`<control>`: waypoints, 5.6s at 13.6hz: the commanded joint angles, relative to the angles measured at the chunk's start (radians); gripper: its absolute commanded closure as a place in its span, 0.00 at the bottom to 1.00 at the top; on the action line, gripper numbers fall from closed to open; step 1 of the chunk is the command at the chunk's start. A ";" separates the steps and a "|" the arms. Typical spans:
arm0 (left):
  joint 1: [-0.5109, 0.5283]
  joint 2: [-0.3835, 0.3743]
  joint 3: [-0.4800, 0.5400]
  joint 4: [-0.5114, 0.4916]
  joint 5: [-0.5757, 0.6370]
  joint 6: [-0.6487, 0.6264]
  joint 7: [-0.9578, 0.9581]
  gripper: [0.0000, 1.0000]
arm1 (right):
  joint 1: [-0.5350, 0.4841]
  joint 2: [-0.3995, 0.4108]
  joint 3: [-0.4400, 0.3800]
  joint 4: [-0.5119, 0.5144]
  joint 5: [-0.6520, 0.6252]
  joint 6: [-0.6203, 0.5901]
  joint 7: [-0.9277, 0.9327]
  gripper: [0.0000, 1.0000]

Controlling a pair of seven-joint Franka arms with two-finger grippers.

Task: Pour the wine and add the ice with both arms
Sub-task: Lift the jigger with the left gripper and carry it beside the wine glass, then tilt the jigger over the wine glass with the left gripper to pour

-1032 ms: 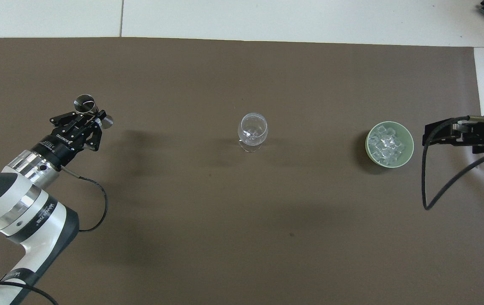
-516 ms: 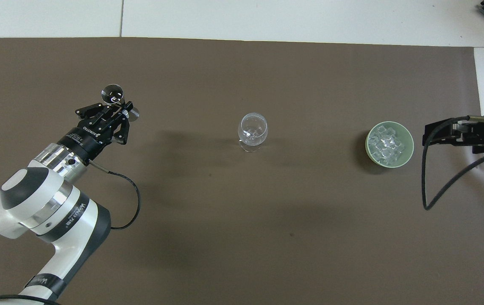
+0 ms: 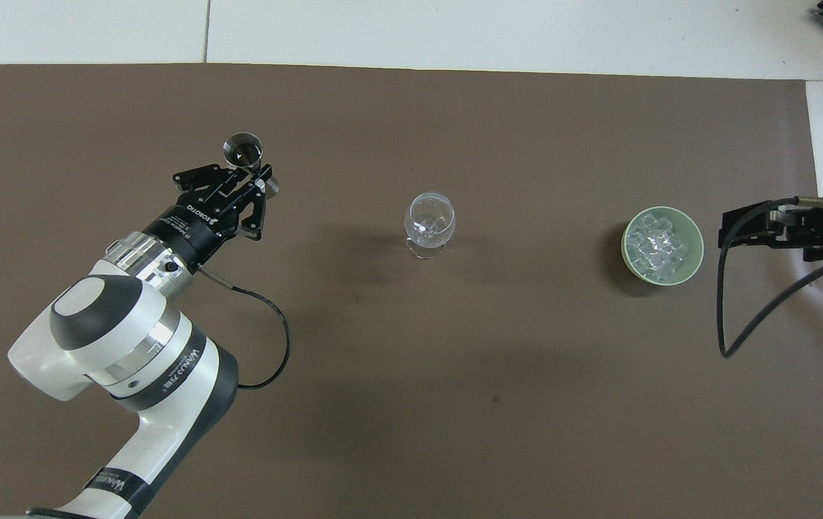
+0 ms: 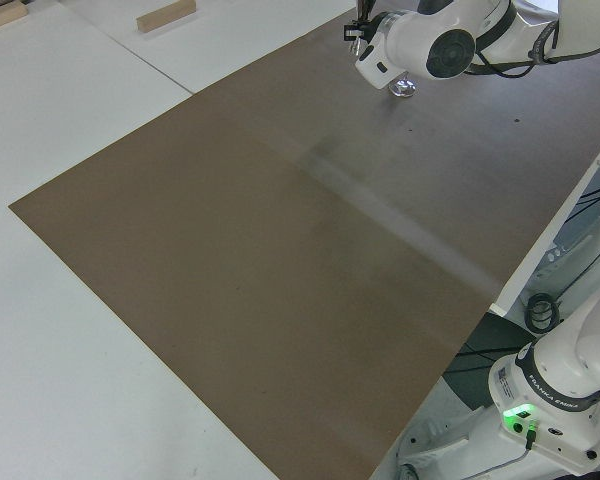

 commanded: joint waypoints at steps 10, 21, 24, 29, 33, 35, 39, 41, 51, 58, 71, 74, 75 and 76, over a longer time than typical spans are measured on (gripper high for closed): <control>-0.181 0.073 0.014 0.113 0.114 0.163 0.010 1.00 | 0.003 -0.019 -0.005 -0.022 0.003 0.004 -0.023 0.00; -0.235 0.133 0.013 0.184 0.212 0.248 0.010 1.00 | 0.003 -0.019 -0.005 -0.022 0.003 0.004 -0.023 0.00; -0.255 0.164 0.013 0.210 0.251 0.276 0.010 1.00 | 0.003 -0.019 -0.005 -0.022 0.003 0.004 -0.023 0.00; -0.269 0.168 0.011 0.214 0.308 0.281 0.008 1.00 | 0.003 -0.019 -0.005 -0.022 0.003 0.004 -0.023 0.00; -0.269 0.168 0.010 0.211 0.374 0.276 0.008 1.00 | 0.003 -0.019 -0.005 -0.022 0.003 0.004 -0.023 0.00; -0.270 0.168 0.010 0.210 0.380 0.276 0.008 1.00 | 0.003 -0.019 -0.005 -0.022 0.003 0.004 -0.023 0.00; -0.279 0.167 0.010 0.203 0.443 0.281 0.013 1.00 | 0.003 -0.019 -0.005 -0.022 0.003 0.004 -0.023 0.00; -0.283 0.165 0.010 0.196 0.447 0.282 0.051 1.00 | 0.003 -0.019 -0.005 -0.022 0.003 0.004 -0.023 0.00; -0.300 0.165 0.010 0.180 0.455 0.299 0.218 1.00 | 0.003 -0.019 -0.005 -0.022 0.003 0.004 -0.023 0.00; -0.307 0.165 0.010 0.174 0.455 0.322 0.378 1.00 | 0.003 -0.019 -0.005 -0.022 0.003 0.004 -0.023 0.00; -0.332 0.177 0.011 0.205 0.519 0.393 0.398 1.00 | 0.003 -0.019 -0.005 -0.022 0.003 0.004 -0.023 0.00; -0.332 0.177 0.011 0.207 0.525 0.394 0.413 1.00 | 0.003 -0.019 -0.005 -0.022 0.003 0.004 -0.023 0.00; -0.332 0.177 0.011 0.207 0.527 0.394 0.419 1.00 | 0.003 -0.019 -0.005 -0.022 0.003 0.004 -0.023 0.00; -0.332 0.179 0.011 0.207 0.526 0.397 0.436 1.00 | 0.003 -0.019 -0.005 -0.022 0.003 0.004 -0.023 0.00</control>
